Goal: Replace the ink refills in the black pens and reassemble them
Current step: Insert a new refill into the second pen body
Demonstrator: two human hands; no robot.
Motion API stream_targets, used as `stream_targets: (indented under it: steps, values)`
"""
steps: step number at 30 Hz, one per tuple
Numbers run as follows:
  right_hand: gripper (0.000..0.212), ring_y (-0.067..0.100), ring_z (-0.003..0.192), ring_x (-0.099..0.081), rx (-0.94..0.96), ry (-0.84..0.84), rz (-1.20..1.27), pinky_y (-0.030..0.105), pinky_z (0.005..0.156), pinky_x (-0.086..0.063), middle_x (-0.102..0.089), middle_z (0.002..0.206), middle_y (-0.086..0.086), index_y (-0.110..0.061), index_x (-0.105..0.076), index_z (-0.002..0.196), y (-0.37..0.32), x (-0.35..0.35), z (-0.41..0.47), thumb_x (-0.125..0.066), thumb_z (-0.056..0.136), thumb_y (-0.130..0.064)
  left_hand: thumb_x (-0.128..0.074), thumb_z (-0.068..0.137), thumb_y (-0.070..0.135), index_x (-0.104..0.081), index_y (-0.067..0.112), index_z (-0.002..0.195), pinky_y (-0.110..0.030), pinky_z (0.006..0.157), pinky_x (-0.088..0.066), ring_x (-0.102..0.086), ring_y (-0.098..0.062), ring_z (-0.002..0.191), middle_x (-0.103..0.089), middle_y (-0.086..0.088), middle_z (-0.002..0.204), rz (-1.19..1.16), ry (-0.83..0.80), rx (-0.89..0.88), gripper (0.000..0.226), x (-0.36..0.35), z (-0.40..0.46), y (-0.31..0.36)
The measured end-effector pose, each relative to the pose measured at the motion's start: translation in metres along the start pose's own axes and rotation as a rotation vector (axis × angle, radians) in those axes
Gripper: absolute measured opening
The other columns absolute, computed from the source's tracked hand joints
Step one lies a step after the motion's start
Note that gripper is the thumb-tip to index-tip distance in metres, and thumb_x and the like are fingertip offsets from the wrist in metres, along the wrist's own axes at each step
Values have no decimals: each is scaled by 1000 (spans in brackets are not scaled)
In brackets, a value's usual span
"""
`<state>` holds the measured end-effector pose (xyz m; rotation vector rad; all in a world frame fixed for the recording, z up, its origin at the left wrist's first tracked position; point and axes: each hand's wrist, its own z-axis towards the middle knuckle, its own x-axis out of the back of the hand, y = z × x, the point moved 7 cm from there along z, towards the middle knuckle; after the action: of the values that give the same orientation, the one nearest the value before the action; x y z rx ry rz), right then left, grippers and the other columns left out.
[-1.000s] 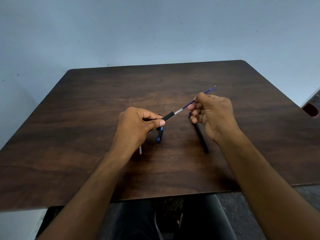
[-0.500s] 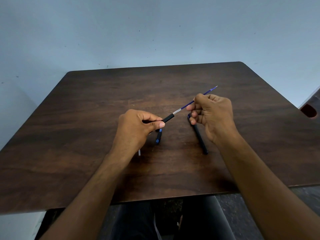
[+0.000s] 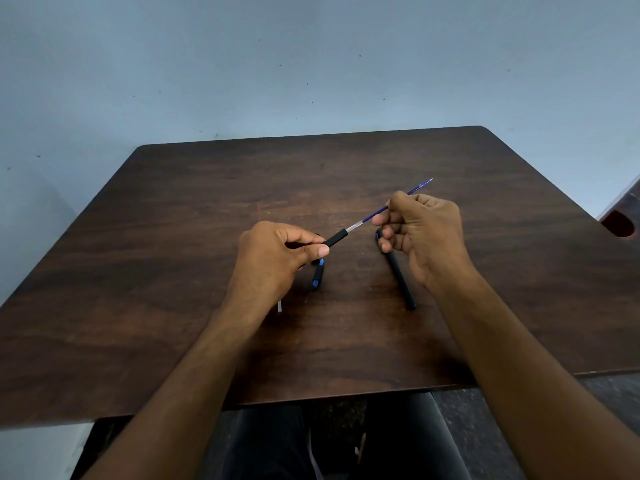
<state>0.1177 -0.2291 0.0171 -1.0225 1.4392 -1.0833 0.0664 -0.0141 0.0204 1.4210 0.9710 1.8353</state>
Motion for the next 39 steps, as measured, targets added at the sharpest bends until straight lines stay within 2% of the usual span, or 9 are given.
stream_targets:
  steps: [4,14,17,21,25,33,36,39]
  values:
    - [11,16,44,-52,-2,0,9,27,40,-46,-71,63,14,0,-59,81,-2,-2,-1,-59,91,-1,-85,75,23,-81,27,89,-6,56,-46,-63,7,62,-75,17,75,-5,0,-6,15,1,1,1]
    - [11,15,42,-51,0,-2,22,26,39,-46,-70,60,12,-1,-58,81,-3,-2,0,-58,92,-1,-86,75,24,-81,30,88,-14,62,-52,-68,-4,67,-77,15,77,-15,2,-15,16,2,2,2]
    - [11,15,42,-52,2,-16,17,26,39,-46,-71,61,13,-1,-59,80,1,-3,3,-59,90,-2,-86,75,24,-81,31,87,-15,62,-50,-66,0,64,-76,15,74,-20,0,-9,15,0,2,4]
    - [14,16,43,-53,-17,-57,9,26,39,-44,-71,64,15,-2,-62,77,12,-8,4,-62,90,-4,-85,76,25,-80,30,90,-10,58,-48,-64,6,62,-73,20,72,6,-2,-22,16,-1,2,7]
    - [13,15,44,-49,-21,-96,-35,25,40,-39,-70,65,10,-6,-67,72,17,-12,3,-68,86,-5,-84,76,25,-80,30,90,-14,61,-50,-65,5,63,-74,20,73,1,6,-30,15,0,3,9]
    - [15,13,48,-47,-84,-180,-107,26,42,-35,-67,67,7,-2,-70,74,23,-18,-7,-77,86,-9,-84,78,24,-80,28,92,-9,59,-50,-65,8,64,-72,22,72,10,20,-47,15,-1,3,10]
    - [15,13,49,-47,-104,-191,-106,27,42,-35,-67,68,8,3,-73,82,24,-17,-8,-78,86,-10,-83,78,23,-80,28,92,-17,65,-54,-68,2,67,-73,20,75,12,20,-37,15,0,3,9]
    - [15,13,49,-47,-86,-154,-48,26,41,-37,-66,69,8,-1,-74,80,21,-12,-6,-81,84,-13,-83,78,23,-81,26,93,-20,66,-53,-67,-1,68,-74,18,77,10,20,-28,16,2,2,8]
